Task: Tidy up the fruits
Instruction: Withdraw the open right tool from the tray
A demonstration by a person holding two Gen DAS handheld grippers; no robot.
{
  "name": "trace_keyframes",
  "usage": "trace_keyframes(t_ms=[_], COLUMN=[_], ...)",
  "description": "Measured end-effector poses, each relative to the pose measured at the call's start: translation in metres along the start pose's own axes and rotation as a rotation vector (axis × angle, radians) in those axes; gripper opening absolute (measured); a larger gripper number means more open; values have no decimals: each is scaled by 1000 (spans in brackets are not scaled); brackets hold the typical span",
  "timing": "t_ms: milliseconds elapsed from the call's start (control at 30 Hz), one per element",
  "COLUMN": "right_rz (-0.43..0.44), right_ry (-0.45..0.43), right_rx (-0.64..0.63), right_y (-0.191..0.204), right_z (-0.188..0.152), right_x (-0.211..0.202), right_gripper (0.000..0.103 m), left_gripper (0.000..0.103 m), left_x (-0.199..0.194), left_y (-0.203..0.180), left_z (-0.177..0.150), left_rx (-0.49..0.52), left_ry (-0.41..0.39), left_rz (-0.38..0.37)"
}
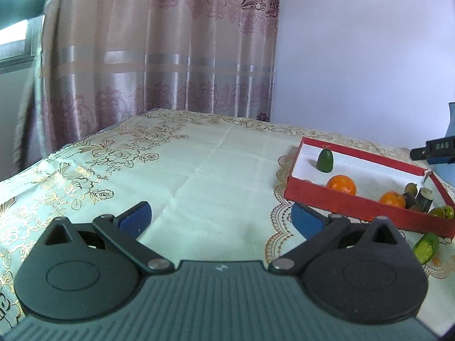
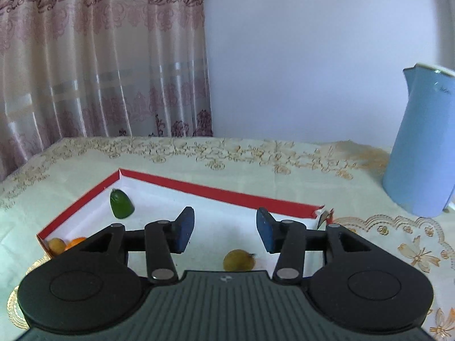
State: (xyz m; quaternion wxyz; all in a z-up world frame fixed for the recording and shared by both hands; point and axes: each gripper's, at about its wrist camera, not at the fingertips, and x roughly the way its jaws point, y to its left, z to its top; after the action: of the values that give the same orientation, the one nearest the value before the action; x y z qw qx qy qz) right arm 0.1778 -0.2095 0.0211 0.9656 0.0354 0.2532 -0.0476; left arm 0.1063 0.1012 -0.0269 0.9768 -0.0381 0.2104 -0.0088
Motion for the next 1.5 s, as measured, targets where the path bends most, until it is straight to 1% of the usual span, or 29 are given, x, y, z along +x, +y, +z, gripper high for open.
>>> trace_keyframes(t_ms=[167, 300, 400, 500, 600, 633, 700, 767, 833, 967, 1000, 1033, 1067, 1100, 1200, 1300, 1433, 1500], right_rz=[14, 24, 30, 14, -26, -37, -71, -99, -111, -91, -81, -71, -66, -64, -46, -32, -9, 3], right_ry=[-33, -62, -89, -123, -171, -183, -206, -228, -225, -205, -205, -205, -204, -203, -206, -220, -222, -228], right_rx=[23, 52, 78, 99, 113, 117, 120, 119, 130, 160, 163, 162, 155, 146, 143, 164, 191, 201], right_y=[-8, -21, -32, -47, -62, -67, -77, -84, -92, -100, -101, -100, -98, -97, -96, -101, -106, -108], right_z=[-2, -16, -32, -49, -67, -73, -83, -93, -103, -109, -111, -111, -113, -114, -113, -113, -113, -113], right_x=[-26, -51, -73, -95, -118, -123, -133, -139, -142, -140, -142, -142, -143, -142, -142, -145, -145, -147], right_gripper=[47, 47, 47, 47, 48, 53, 59, 59, 59, 60, 62, 67, 69, 69, 69, 69, 69, 69], left_gripper=[103, 103, 103, 103, 103, 103, 103, 103, 103, 103, 103, 103, 103, 103, 103, 103, 103, 103], left_x=[-1, -3, -4, -5, -6, -7, -7, -8, -9, -10, -11, -13, -15, -17, -28, -41, -53, -55], left_y=[1, -1, -3, -4, -5, -5, -7, -9, -11, -18, -21, -24, -28, -33, -56, -93, -135, -152], left_z=[0, 0, -1, -1, -1, -1, -2, -2, -1, -1, -1, -1, -1, 0, 0, -4, -9, -12], left_rx=[-2, 8, 19, 25, 28, 29, 35, 43, 53, 91, 102, 112, 117, 118, 135, 218, 307, 338], left_ry=[-5, -8, -12, -21, -29, -31, -34, -38, -42, -32, -31, -27, -24, -17, 1, -10, -39, -46], left_rz=[3, 4, 5, 8, 11, 13, 16, 22, 21, 6, 1, -2, -5, -19, -104, -205, -317, -353])
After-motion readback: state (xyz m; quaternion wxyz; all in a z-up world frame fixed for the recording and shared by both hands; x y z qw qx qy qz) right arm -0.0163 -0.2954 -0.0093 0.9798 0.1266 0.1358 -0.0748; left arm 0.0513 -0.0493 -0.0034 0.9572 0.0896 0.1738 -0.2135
